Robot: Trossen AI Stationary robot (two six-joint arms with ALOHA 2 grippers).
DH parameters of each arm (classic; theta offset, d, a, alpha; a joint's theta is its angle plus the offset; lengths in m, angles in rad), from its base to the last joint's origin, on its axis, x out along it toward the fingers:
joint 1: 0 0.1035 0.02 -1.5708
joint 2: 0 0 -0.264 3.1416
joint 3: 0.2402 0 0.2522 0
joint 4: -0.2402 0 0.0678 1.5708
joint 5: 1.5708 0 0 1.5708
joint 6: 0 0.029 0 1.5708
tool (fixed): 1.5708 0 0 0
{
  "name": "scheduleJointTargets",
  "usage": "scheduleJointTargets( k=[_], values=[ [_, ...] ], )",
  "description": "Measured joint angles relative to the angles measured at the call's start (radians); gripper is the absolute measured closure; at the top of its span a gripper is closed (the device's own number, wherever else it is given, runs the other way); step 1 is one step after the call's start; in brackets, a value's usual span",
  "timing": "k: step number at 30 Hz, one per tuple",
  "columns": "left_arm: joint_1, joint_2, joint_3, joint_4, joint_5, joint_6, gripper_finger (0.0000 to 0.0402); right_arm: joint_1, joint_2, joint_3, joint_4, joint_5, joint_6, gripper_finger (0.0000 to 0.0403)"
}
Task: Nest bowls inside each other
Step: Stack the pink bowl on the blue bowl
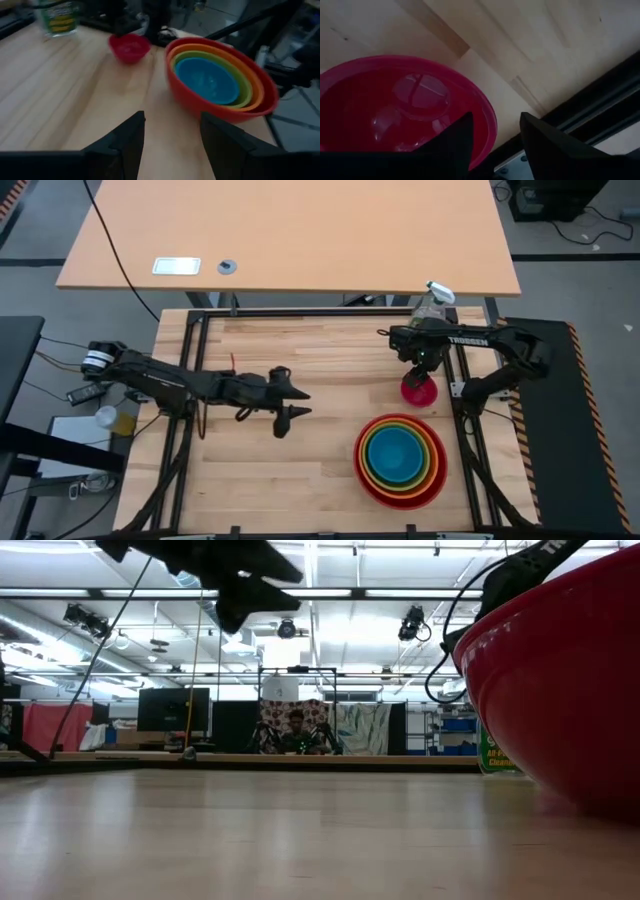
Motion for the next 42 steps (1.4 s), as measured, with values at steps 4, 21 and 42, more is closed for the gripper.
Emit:
scheduleJointTargets(
  k=[4,21,42],
  values=[
    [0.000,-0.038,-0.028,-0.017,-0.050,-0.014,0.0209,0.000,0.023,0.000,0.018,0.000,-0.009,0.0252],
    [0.000,-0.044,-0.035,-0.045,-0.075,-0.034,0.0209,0.003,0.077,0.001,0.036,-0.004,-0.029,0.0364],
    [0.000,-0.043,-0.034,-0.036,-0.075,-0.039,0.0209,0.059,-0.130,0.097,0.016,-0.131,-0.050,0.0370]
  ],
)
